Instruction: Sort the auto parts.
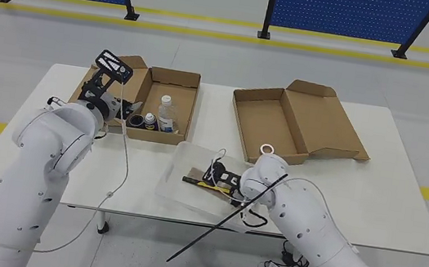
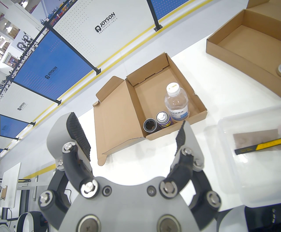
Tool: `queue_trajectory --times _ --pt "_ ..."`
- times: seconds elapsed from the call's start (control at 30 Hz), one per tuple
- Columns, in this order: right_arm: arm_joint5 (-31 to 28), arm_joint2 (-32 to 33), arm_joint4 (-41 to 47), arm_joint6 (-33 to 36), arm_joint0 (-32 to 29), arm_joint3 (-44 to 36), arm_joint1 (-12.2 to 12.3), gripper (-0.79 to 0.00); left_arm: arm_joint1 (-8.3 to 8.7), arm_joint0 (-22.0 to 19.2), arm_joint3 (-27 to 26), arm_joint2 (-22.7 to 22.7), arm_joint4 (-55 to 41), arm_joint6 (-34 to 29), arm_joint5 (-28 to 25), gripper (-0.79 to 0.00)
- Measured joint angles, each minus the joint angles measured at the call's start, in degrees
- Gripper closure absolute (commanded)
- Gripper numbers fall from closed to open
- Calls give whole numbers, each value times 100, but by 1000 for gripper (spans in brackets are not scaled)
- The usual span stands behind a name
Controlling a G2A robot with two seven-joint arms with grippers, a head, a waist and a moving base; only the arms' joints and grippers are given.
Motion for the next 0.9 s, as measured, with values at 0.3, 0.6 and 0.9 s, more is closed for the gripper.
queue_trajectory --times 0.3,0.6,0.9 --pt "-1 -179 -173 -90 127 171 -72 -477 0 0 0 0 0 0 0 -785" --pt "-77 -242 -68 -230 208 426 -133 -369 0 0 0 0 0 0 0 -785" --pt "-228 -236 276 -427 257 490 -186 -342 0 0 0 0 0 0 0 -785"
